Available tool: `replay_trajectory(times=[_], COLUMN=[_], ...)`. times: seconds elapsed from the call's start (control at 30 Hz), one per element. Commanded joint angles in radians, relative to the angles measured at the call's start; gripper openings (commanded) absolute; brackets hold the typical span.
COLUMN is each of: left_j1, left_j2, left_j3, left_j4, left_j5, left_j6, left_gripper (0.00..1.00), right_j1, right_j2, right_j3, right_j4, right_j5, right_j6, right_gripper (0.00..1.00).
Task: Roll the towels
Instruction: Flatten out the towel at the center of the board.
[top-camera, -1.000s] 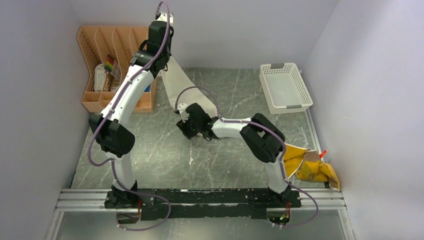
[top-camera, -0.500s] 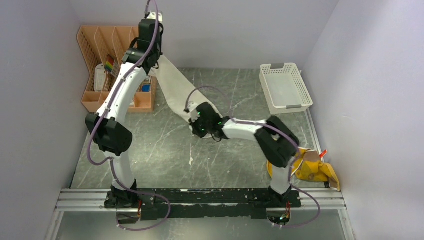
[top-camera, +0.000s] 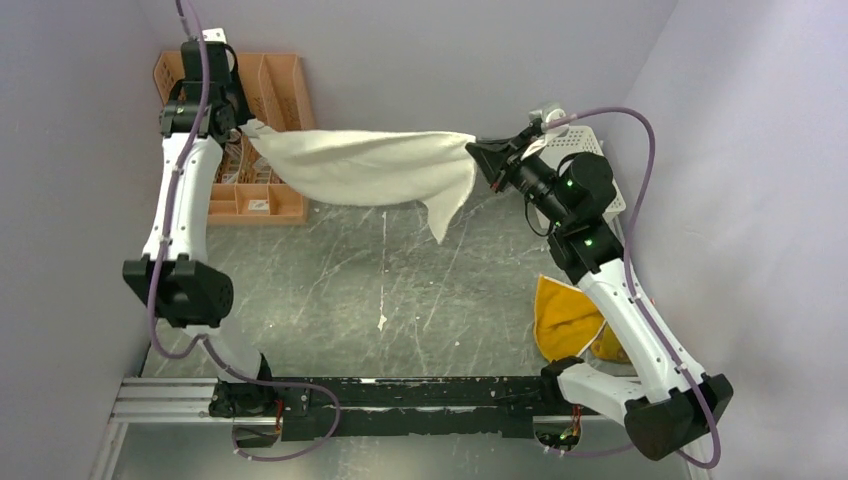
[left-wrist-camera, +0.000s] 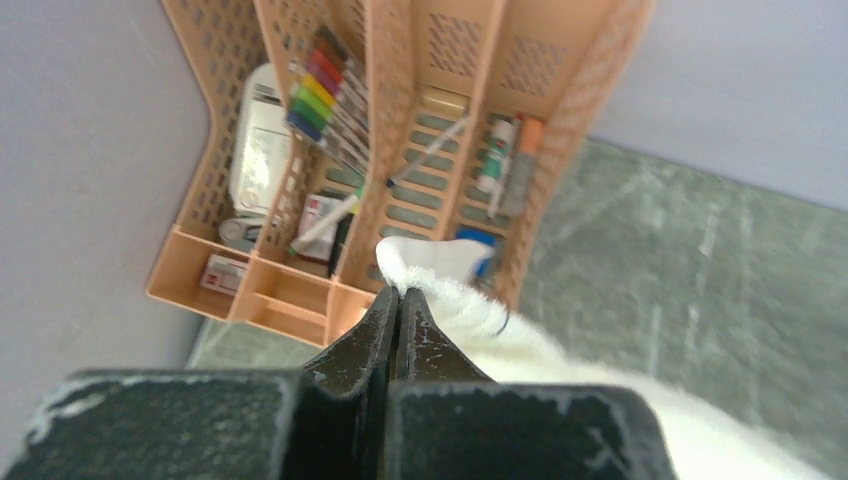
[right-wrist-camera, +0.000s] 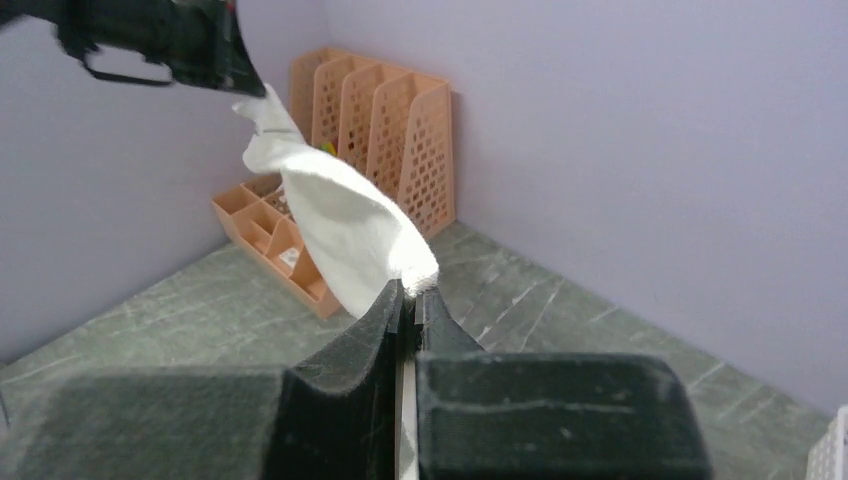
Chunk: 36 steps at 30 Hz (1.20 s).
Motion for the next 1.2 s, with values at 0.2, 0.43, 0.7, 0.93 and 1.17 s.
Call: replay_trajectory(times=[0.2,0.43,0.7,0.93,1.17], left_j1=[-0.011,-0.011,-0.011,-0.011,-0.013], left_j2=[-0.6,-0.957,-1.001,-0.848,-0.352], left_j3=[-0.401,-0.685,-0.864,-1.165,-1.004], left_j4=[-0.011,-0.066,-0.191,0.072,0.302], left_j5=[0.318,0.39,0.376,0.487,0.546], left_j6=[-0.158,-0.287,-0.314,-0.395,-0.414], left_gripper=[0.07,0.07,0.07,0.07,0.07], right_j1=[-0.01,-0.01,-0.01,-0.01,-0.066], right_j2=[-0.316,-0.6,-0.697,-0.441,0.062], right_j3=[-0.174,-0.269,-0.343,-0.505,-0.443], right_j4=[-0.146,-0.218,-0.341,-0.179,0.052], right_j5=[0.07,0.041,0.273,0.431,0.55], right_j6=[0.037,0.094,0.148,0.33,0.411], right_gripper=[0.0,0.0,0.0,0.0,0.0])
